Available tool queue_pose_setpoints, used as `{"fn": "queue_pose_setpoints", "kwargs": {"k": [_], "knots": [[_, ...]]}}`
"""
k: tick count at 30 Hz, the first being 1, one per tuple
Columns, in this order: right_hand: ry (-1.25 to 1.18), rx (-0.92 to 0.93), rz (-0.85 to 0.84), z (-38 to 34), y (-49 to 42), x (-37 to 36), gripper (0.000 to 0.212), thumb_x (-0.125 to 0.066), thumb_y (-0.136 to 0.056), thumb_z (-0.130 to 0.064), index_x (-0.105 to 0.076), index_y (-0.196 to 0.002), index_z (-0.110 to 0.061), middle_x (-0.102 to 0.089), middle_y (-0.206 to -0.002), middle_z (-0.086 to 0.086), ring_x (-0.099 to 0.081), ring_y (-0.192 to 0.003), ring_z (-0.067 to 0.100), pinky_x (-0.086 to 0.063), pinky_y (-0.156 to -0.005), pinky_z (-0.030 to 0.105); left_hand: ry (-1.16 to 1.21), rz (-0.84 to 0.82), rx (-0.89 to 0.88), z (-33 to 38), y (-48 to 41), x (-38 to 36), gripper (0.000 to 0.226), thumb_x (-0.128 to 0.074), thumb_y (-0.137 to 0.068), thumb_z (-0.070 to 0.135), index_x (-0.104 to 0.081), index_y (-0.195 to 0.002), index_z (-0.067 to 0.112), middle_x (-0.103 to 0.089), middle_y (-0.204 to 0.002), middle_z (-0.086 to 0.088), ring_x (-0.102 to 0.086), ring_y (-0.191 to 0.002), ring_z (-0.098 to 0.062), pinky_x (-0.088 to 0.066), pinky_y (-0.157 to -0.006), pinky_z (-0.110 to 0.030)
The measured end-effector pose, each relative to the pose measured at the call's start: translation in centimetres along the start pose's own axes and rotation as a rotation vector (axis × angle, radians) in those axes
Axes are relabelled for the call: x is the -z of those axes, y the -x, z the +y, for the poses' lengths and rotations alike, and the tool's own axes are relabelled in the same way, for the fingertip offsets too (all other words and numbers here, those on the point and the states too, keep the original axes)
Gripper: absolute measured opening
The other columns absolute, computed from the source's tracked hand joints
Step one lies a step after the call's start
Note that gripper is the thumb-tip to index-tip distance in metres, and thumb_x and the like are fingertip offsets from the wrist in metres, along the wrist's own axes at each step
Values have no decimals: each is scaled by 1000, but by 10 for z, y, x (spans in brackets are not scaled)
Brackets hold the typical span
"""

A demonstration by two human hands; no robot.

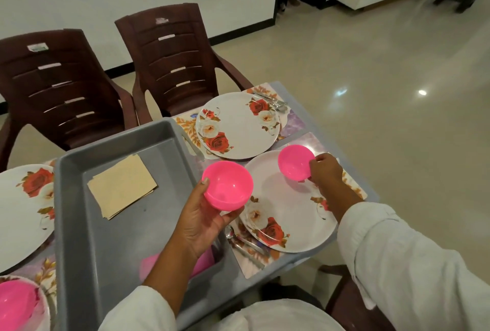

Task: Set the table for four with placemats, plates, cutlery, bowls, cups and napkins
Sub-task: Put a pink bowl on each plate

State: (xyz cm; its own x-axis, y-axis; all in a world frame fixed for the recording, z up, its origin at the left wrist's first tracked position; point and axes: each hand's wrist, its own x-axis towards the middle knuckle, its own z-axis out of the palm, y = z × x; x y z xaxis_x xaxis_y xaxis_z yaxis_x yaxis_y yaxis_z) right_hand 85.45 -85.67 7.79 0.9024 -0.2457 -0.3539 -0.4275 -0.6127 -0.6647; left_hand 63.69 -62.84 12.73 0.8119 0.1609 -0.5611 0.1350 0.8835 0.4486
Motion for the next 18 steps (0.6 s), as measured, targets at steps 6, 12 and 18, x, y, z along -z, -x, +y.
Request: {"fn": "queue_pose_setpoints", "kwargs": {"k": [6,12,18], "knots": [[187,76,-21,14,-49,-10,4,-59,-88,-24,-59,-84,-25,-68,-84,4,-69,-90,29,-50,-102,45,9,69,-20,-7,-13,-14,49,-68,-90,30,-57,-137,23,-59,-137,-21,-62,-118,-48,-50,-94,-64],[304,138,-80,19,-65,-10,12,-59,-92,-22,-67,-86,-15,-62,-75,-2,-61,-79,22,-51,-97,43,-1,124,-48,-16,-25,-27,52,-69,-86,29,-58,-136,22,-59,-136,-21,-63,-118,-47,-45,-99,-70],[388,235,-27,9,-56,-3,38,-58,-95,-48,-66,-110,-14,-65,-108,10,-62,-101,31,-50,-97,45,16,117,-51,-24,-30,-34,46,-65,-90,29,-59,-135,22,-60,-136,-21,-63,-117,-46,-44,-100,-69]]}}
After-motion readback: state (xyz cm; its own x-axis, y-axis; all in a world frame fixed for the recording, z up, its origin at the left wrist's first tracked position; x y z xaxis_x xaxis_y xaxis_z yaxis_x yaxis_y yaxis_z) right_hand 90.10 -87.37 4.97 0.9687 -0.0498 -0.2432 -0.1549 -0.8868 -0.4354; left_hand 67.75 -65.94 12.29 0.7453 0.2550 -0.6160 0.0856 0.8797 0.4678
